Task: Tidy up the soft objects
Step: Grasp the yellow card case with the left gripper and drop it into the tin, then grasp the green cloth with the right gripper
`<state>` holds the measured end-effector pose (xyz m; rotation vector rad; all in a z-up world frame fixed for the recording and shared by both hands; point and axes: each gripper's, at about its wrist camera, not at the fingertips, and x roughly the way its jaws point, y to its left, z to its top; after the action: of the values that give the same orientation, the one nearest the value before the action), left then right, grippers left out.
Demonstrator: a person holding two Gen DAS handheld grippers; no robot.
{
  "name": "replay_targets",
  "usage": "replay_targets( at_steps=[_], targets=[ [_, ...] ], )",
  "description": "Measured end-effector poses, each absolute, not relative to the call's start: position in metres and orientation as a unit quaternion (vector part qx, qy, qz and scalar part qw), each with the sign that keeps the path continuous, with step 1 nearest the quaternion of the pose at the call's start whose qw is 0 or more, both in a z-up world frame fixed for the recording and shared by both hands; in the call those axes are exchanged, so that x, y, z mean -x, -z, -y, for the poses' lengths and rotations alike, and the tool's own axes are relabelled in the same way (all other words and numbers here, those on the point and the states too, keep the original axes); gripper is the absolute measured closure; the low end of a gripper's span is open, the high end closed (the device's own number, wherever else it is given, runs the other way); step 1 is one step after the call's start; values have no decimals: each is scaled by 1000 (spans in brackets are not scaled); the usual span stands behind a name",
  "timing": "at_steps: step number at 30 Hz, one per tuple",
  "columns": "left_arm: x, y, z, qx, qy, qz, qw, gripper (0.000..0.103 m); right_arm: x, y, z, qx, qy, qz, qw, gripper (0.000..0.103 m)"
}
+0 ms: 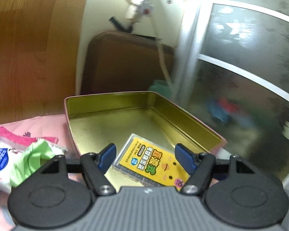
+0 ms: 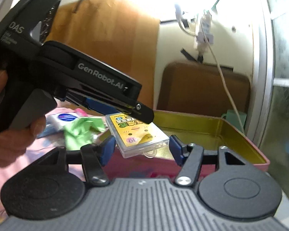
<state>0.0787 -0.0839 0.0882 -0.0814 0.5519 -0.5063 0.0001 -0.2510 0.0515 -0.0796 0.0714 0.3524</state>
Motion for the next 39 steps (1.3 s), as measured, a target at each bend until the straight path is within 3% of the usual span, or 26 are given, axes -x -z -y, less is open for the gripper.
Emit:
replay_targets(
  at_steps=[5,7,12,22,25,30,32,39],
  targets=[
    [-111,-69,84,46,198,-305,930,33,-44,-43,239,51,-138,-55,988,38],
    [-100,-74,68,62,202,-285,935,33,-42,-41,240,35,-131,-64,989,38],
    [-61,-82,0,75,157,-230,958,24,-24,-39,250,0,-138,-52,989,35],
    [-17,-24,-128,64,-77,-282,954,24,-6,-55,182,46,-240,-19,969,37],
    [-9,-12,-137,84,-82,-288,950,28,-25,-58,144,79,-272,-56,958,49],
    [2,-14,-130,69,-71,-244,965,27,-78,-49,86,135,-268,-120,946,66],
    [2,-15,-130,71,-62,-240,966,27,-96,-42,72,158,-249,-136,946,94],
    [2,-12,-146,114,-52,-247,961,26,-55,-38,98,110,-314,-162,929,95]
  ],
)
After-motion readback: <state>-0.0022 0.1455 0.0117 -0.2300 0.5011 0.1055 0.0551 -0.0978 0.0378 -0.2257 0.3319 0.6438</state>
